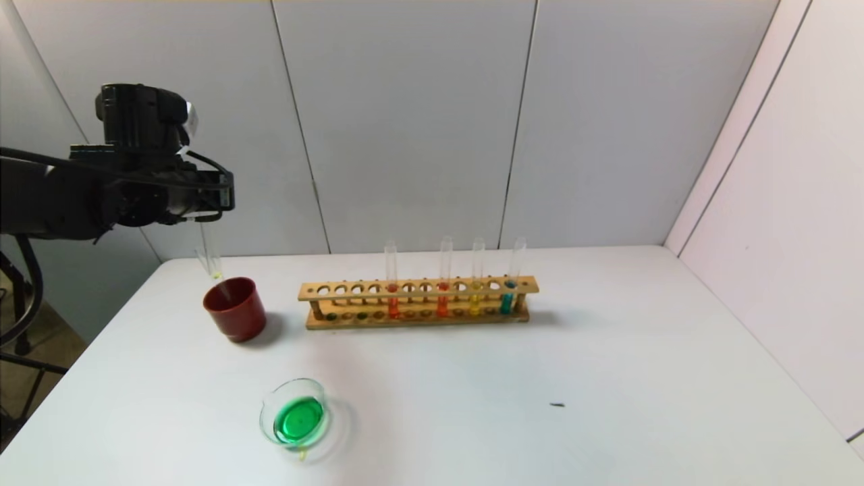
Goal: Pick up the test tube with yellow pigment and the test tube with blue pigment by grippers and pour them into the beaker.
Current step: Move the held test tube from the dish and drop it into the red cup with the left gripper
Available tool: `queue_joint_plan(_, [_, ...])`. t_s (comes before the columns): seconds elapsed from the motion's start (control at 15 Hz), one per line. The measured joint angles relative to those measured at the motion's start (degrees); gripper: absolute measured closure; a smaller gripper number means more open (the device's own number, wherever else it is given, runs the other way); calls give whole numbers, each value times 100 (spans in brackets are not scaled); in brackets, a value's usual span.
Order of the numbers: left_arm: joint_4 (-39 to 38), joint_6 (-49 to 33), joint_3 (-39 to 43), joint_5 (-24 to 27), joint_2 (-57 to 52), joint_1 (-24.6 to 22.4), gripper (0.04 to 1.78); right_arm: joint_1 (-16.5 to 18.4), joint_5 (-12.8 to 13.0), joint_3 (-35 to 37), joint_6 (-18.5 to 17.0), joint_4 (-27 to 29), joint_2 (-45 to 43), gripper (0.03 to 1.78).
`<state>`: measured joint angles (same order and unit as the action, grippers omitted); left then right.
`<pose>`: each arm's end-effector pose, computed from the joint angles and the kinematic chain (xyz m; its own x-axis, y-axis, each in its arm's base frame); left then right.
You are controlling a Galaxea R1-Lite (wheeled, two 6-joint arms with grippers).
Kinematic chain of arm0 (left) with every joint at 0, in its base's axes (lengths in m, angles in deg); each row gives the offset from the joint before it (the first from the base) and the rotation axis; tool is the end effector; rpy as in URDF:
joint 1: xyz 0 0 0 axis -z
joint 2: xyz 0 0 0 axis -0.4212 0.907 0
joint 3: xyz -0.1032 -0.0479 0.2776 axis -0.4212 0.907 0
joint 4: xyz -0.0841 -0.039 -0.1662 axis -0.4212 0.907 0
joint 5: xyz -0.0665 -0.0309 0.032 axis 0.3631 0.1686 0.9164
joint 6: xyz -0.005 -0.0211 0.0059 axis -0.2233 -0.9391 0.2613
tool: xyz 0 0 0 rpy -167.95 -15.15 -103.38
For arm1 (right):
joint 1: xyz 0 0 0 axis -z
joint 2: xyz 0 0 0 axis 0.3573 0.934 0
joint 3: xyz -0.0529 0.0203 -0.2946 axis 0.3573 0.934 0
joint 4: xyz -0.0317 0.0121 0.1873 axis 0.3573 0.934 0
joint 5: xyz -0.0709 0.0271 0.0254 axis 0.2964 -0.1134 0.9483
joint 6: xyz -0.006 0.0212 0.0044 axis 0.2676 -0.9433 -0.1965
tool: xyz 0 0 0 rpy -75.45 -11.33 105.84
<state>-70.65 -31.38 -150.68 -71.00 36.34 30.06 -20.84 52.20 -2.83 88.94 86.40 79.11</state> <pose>0.3574 -0.0238 0.2429 0.9100 0.2900 -0.2965 -0.2719 0.9570 0.1014 -0.0236 -0.0001 0.0753 0.9997 -0.0093 -0.0207 0.0096 0.9998 0.0153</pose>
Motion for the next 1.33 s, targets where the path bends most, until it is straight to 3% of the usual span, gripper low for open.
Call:
queue_joint_plan(0.4, [-424,-44,204,30,456,-63,151,0,0,1,0,2,0,11])
queue_joint_plan(1.33, [-1657,-35,1631,98,568,-66,151,0,0,0,2,2,0,11])
